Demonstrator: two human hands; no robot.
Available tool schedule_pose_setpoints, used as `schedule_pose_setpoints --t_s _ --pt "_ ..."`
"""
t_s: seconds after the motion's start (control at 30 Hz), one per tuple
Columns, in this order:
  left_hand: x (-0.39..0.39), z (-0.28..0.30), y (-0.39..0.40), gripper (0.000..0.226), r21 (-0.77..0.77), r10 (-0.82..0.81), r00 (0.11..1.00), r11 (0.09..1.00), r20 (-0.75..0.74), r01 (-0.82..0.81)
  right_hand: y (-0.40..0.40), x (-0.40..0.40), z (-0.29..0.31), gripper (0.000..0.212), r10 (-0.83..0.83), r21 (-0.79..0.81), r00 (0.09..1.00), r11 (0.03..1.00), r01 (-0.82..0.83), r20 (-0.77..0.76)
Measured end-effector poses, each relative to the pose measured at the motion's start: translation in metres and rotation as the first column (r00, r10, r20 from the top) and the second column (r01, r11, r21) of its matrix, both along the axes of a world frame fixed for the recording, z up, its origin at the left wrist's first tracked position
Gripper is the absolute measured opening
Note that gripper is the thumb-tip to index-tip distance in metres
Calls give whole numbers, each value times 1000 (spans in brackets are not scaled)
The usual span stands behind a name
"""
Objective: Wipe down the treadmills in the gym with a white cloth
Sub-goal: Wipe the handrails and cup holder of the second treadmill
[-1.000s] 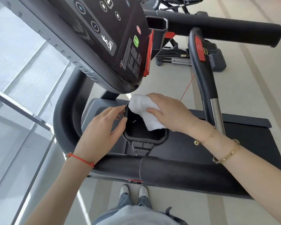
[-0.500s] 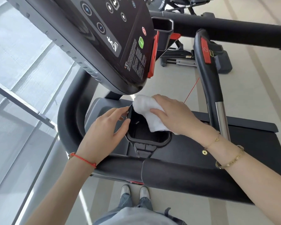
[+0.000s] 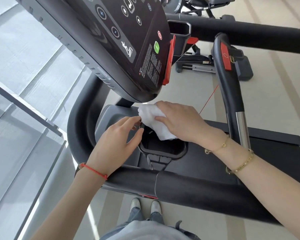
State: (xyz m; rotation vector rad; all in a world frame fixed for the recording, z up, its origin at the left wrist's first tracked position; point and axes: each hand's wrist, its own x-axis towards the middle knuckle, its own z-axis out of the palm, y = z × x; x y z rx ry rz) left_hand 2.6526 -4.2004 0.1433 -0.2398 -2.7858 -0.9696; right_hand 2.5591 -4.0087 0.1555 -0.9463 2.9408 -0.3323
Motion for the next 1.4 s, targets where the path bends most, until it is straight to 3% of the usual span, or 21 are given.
schedule_pose_setpoints --t_s 0.2,0.4,0.53,0.63,0.87,1.1,1.23,1.4 --pt "0 1 -1 44 11 -4 1000 1000 29 3 34 33 -11 34 -274 -230 912 908 351 306" --pt "0 0 -2 42 2 -1 1000 1000 28 1 18 10 0 28 -255 -222 890 908 354 378" --pt "0 0 -1 41 -3 -13 999 1000 33 13 17 56 -9 40 -387 -384 812 736 558 437" --pt "0 0 -1 40 -2 -18 999 1000 29 18 17 86 -13 58 -364 -447 752 633 632 549" --pt "-2 -5 -2 40 3 -22 1000 1000 19 22 14 39 2 38 -389 -335 771 735 590 505" --pt "-3 -6 -3 39 16 -34 999 999 6 34 19 98 -10 56 -331 -389 663 604 696 672" --pt "-3 -7 -3 38 5 -28 1000 1000 -2 28 23 65 -6 51 -357 -356 730 695 625 583" --pt "-3 -6 -2 40 -5 -9 1000 1000 -14 9 21 9 4 32 -155 -155 946 966 205 284"
